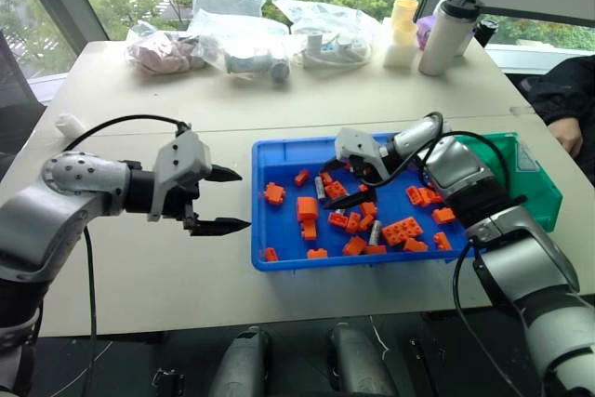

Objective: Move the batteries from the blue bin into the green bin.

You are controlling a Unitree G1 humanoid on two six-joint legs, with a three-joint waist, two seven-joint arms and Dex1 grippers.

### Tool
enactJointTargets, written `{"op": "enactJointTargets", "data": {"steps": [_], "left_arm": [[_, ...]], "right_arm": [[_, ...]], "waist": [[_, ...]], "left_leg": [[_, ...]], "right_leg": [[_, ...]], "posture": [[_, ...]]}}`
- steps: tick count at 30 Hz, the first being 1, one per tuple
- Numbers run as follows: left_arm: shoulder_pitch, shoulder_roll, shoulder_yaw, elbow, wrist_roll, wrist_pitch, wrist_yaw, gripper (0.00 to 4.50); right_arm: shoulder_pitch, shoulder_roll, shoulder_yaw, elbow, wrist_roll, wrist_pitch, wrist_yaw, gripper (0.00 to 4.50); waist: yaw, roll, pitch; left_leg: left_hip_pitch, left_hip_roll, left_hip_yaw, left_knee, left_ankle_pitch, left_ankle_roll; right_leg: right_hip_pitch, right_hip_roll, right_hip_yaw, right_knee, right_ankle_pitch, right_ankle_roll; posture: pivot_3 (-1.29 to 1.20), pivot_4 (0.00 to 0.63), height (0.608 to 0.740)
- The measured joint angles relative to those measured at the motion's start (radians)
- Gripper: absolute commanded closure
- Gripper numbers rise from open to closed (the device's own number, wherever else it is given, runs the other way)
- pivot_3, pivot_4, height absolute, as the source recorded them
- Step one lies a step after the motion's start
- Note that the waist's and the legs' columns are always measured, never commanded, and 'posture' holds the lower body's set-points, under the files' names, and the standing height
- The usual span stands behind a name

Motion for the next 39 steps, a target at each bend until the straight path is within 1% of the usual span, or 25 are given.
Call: {"op": "enactJointTargets", "data": {"steps": [5, 11, 12, 14, 15, 17, 26, 29, 31, 35, 37, 39], "left_arm": [[0.02, -0.008, 0.001, -0.016, -0.001, 0.009, 0.017, 0.0], [0.025, -0.01, 0.002, -0.019, 0.001, 0.01, 0.035, 0.0], [0.026, -0.01, 0.002, -0.019, 0.003, 0.01, 0.038, 0.0], [0.027, -0.01, 0.002, -0.019, 0.005, 0.01, 0.039, 0.0], [0.027, -0.01, 0.002, -0.019, 0.007, 0.01, 0.04, 0.0], [0.027, -0.01, 0.001, -0.02, 0.009, 0.009, 0.043, 0.0], [0.027, -0.029, -0.001, -0.02, 0.02, 0.009, 0.05, 0.0], [0.018, -0.041, -0.001, -0.019, 0.02, 0.009, 0.049, 0.0], [0.0, -0.059, -0.001, -0.018, 0.016, 0.011, 0.05, 0.0], [-0.053, -0.13, 0.004, -0.016, -0.03, 0.032, 0.075, 0.0], [-0.094, -0.18, 0.001, -0.008, -0.047, 0.045, 0.091, 0.0], [-0.141, -0.232, -0.008, 0.009, -0.053, 0.044, 0.1, 0.0]], "right_arm": [[-0.028, 0.059, -0.003, 0.107, -0.044, -0.054, 0.002, 0.06], [-0.052, 0.093, -0.003, 0.208, -0.11, -0.133, -0.016, 0.06], [-0.057, 0.094, -0.003, 0.232, -0.13, -0.152, -0.024, 0.28], [-0.06, 0.098, -0.005, 0.267, -0.149, -0.178, -0.033, 0.91], [-0.063, 0.101, -0.007, 0.271, -0.151, -0.185, -0.032, 1.32], [-0.066, 0.107, -0.01, 0.28, -0.157, -0.2, -0.027, 2.28], [-0.066, 0.121, -0.048, 0.287, -0.169, -0.197, -0.02, 2.28], [-0.064, 0.114, -0.092, 0.25, -0.151, -0.162, -0.029, 2.28], [-0.064, 0.089, -0.141, 0.173, -0.121, -0.12, -0.034, 2.28], [-0.035, -0.01, -0.293, -0.058, -0.023, 0.049, -0.086, 2.28], [0.01, -0.062, -0.388, -0.177, 0.032, 0.158, -0.143, 2.28], [0.09, -0.147, -0.5, -0.297, 0.071, 0.278, -0.226, 2.28]], "waist": [[0.001, 0.0, 0.0], [0.002, 0.0, 0.0], [0.002, 0.0, 0.0], [0.001, 0.0, 0.0], [0.0, 0.0, 0.0], [-0.001, 0.0, 0.0], [-0.001, 0.0, 0.0], [0.0, 0.0, 0.0], [0.003, 0.0, 0.0], [0.012, 0.0, 0.0], [0.014, 0.0, 0.0], [0.025, 0.0, 0.0]], "left_leg": [[0.0, 0.0, 0.0, 0.0, 0.0, -0.001], [0.0, -0.001, 0.0, 0.0, 0.001, -0.001], [0.0, -0.001, 0.0, 0.0, 0.001, -0.001], [0.0, -0.001, 0.0, 0.0, 0.001, -0.002], [0.0, -0.001, 0.0, 0.0, 0.001, -0.003], [0.0, -0.001, 0.0, 0.0, 0.001, -0.003], [0.001, -0.001, 0.0, 0.0, 0.001, -0.002], [0.001, -0.001, 0.0, 0.0, 0.001, -0.002], [0.0, -0.001, 0.0, 0.0, 0.001, -0.002], [0.0, -0.002, -0.002, 0.0, 0.001, -0.002], [0.0, -0.002, -0.002, 0.0, 0.001, -0.002], [0.0, -0.003, -0.002, 0.0, 0.001, -0.002]], "right_leg": [[0.0, 0.0, 0.0, 0.001, 0.0, 0.0], [0.0, -0.001, 0.0, 0.001, 0.0, 0.0], [0.0, -0.001, 0.0, 0.001, 0.0, 0.0], [0.0, -0.001, 0.0, 0.001, 0.0, 0.0], [0.0, -0.001, 0.0, 0.001, 0.0, 0.0], [0.0, -0.001, 0.0, 0.002, 0.0, 0.0], [0.0, -0.001, 0.0, 0.003, 0.0, 0.0], [-0.001, -0.001, 0.0, 0.003, 0.0, 0.0], [-0.001, -0.002, 0.0, 0.003, 0.0, 0.0], [0.0, -0.003, -0.001, 0.003, 0.0, 0.0], [0.0, -0.003, -0.001, 0.003, 0.0, 0.0], [0.0, -0.004, -0.002, 0.003, 0.0, 0.0]], "posture": [[0.0, 0.15, 0.74], [0.0, 0.15, 0.74], [0.0, 0.15, 0.74], [0.0, 0.15, 0.74], [0.0, 0.15, 0.74], [0.0, 0.15, 0.74], [0.0, 0.15, 0.74], [0.0, 0.15, 0.74], [0.0, 0.15, 0.74], [0.0, 0.15, 0.74], [0.0, 0.15, 0.74], [0.0, 0.15, 0.74]]}}
